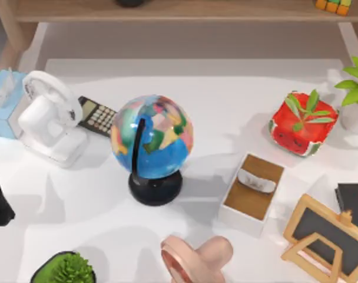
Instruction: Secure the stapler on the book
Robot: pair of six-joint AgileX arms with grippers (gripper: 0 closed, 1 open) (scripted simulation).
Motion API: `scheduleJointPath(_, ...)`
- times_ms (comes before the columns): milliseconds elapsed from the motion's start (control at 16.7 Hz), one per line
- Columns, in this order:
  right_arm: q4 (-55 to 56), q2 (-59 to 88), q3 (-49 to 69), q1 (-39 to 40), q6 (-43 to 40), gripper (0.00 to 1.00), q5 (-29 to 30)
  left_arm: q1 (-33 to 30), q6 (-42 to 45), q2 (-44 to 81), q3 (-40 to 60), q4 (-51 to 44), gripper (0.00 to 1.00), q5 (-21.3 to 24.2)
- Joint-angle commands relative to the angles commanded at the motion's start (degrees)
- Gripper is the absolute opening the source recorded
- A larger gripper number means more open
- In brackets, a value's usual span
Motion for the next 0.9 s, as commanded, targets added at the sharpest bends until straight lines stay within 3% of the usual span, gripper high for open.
scheduleJointPath(480,-28.02,52.87,49.77,-7.98,-1.14,1.0,0.51,0.0,0.0,0.0,0.0,0.0,1.0,0.0)
scheduleJointPath(900,-38.93,74.3,73.02,-9.35,-1.17,1.0,-0.03,0.0,0.0,0.0,0.0,0.0,1.0,0.0)
